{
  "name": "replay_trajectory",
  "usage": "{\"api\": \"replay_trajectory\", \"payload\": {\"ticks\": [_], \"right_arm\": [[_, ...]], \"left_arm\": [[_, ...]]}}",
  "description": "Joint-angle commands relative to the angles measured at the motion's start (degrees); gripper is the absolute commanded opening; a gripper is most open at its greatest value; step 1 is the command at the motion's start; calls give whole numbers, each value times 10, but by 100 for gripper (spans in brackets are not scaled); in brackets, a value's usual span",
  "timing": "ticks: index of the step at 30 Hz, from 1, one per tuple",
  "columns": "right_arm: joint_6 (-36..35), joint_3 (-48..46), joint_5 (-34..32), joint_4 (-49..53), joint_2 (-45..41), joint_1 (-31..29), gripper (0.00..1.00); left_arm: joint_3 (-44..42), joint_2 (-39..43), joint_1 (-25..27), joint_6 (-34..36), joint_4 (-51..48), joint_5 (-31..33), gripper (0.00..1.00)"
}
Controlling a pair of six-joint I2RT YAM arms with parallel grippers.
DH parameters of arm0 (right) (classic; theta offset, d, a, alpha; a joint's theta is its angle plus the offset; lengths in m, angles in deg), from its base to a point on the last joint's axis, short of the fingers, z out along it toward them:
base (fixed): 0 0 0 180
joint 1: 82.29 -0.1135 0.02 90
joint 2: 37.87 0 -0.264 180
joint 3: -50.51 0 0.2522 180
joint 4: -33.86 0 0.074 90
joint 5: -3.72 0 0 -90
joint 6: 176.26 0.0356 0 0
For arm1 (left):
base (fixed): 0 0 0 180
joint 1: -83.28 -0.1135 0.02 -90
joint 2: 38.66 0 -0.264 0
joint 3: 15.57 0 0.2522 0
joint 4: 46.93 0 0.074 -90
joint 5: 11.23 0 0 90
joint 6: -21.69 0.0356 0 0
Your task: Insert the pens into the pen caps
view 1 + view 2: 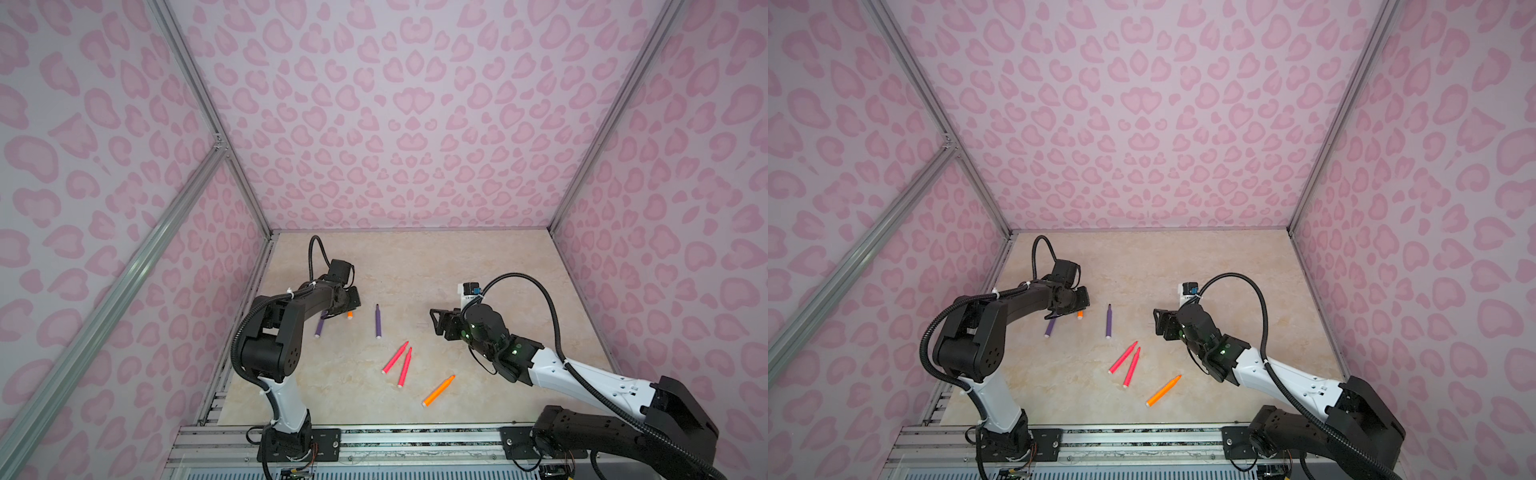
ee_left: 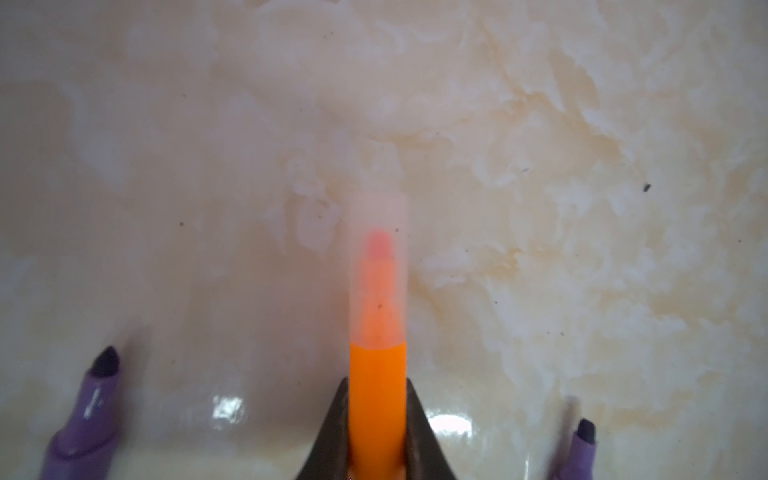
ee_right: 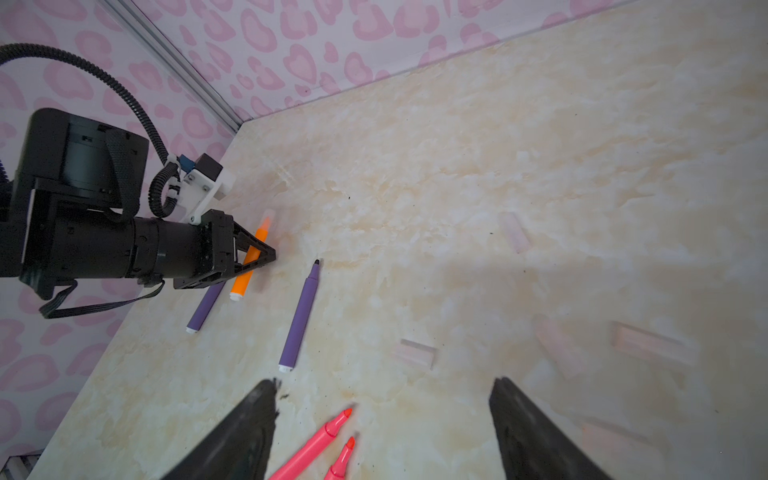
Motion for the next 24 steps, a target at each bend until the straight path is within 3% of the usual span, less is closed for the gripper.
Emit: {"api": "replay_trajectory", "payload": {"ticks": [1,15,20,24], "right_arm": [[-6,-9,-16,-1,-9,-1,82],[-9,-26,-39,11,-57,-1,82],[-14,-40,-58,14,-92,0,83],[-17,-47,-68,22,-113,3,84]], "left_arm": [[3,-5,0,3,-23,-4,22],[-9,10,0,4,-6,-16,35],[-58,92,3,14,40,-4,50],[-109,181,17,30,85,17,53]]}}
